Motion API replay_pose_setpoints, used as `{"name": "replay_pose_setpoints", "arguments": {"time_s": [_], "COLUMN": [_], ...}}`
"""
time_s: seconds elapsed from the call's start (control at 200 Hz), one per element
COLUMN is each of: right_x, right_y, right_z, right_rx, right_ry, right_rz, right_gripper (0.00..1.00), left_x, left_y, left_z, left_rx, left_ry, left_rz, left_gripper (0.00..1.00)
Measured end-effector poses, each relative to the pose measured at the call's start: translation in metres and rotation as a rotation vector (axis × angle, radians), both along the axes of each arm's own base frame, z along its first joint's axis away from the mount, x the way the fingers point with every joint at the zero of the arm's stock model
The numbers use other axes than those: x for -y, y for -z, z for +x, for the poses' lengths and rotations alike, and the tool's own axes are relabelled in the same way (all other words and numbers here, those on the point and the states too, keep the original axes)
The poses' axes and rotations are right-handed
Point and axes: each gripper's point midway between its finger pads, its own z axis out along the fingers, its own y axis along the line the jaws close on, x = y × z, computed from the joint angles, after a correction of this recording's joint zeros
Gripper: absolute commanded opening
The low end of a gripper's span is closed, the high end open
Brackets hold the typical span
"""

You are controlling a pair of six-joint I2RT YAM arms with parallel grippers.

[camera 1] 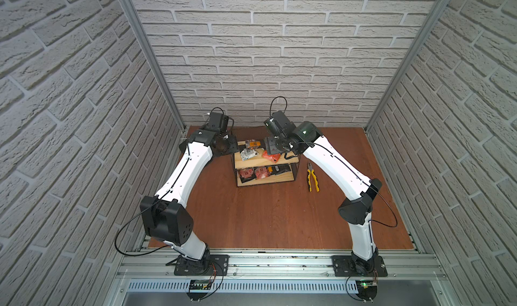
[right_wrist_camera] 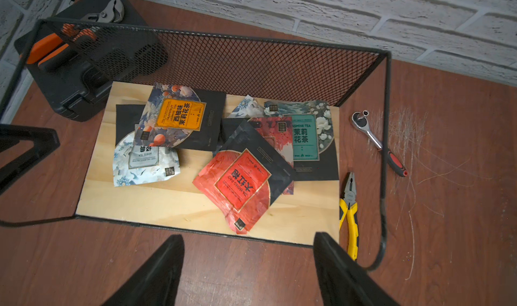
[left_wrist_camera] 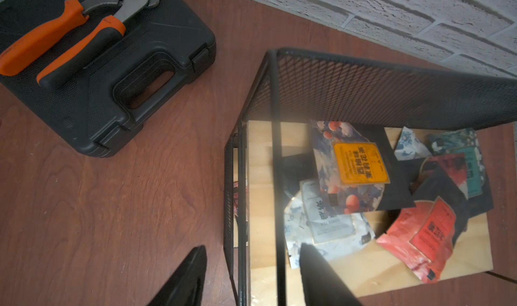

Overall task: Remove the tea bags from the shelf
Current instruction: Pick up the tea bag from the shelf.

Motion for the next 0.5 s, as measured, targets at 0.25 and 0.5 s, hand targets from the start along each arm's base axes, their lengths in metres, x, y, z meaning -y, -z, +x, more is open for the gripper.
{"name": "replay_pose_setpoints", "arguments": {"time_s": [0.25, 0.5], "right_x": [-0.006, -0.013], "right_y": [0.04, 0.055], "right_z": [0.007, 0.014], "right_rx": [-0.071, -0.088], "right_ry": [0.015, 0.019], "right_rz": [-0.054, -0.062], "right_gripper": [0.81, 0.81], "left_x": [0.0, 0.001], "left_y": [0.006, 0.016], "left_z": [0.001, 0.002], "left_rx": [-0.001, -0.016], "left_ry": [0.009, 0.017], "left_rz": [0.007, 0.013], "left_gripper": [0.55, 0.54]}}
